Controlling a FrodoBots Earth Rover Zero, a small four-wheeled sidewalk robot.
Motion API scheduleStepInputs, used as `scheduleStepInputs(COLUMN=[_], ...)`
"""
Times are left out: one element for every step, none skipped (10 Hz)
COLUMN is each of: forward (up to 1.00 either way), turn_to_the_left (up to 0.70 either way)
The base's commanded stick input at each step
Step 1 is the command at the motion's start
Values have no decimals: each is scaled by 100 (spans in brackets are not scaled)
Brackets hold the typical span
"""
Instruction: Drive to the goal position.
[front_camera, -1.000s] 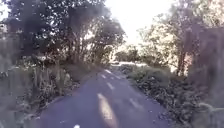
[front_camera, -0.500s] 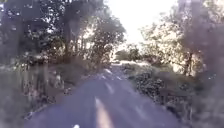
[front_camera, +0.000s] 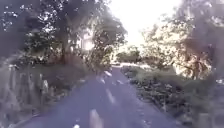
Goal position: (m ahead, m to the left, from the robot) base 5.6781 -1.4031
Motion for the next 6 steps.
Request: scheduleStepInputs(forward=[70, 70, 70, 70, 70, 70], turn_to_the_left=[0, 0, 0, 0, 0, 0])
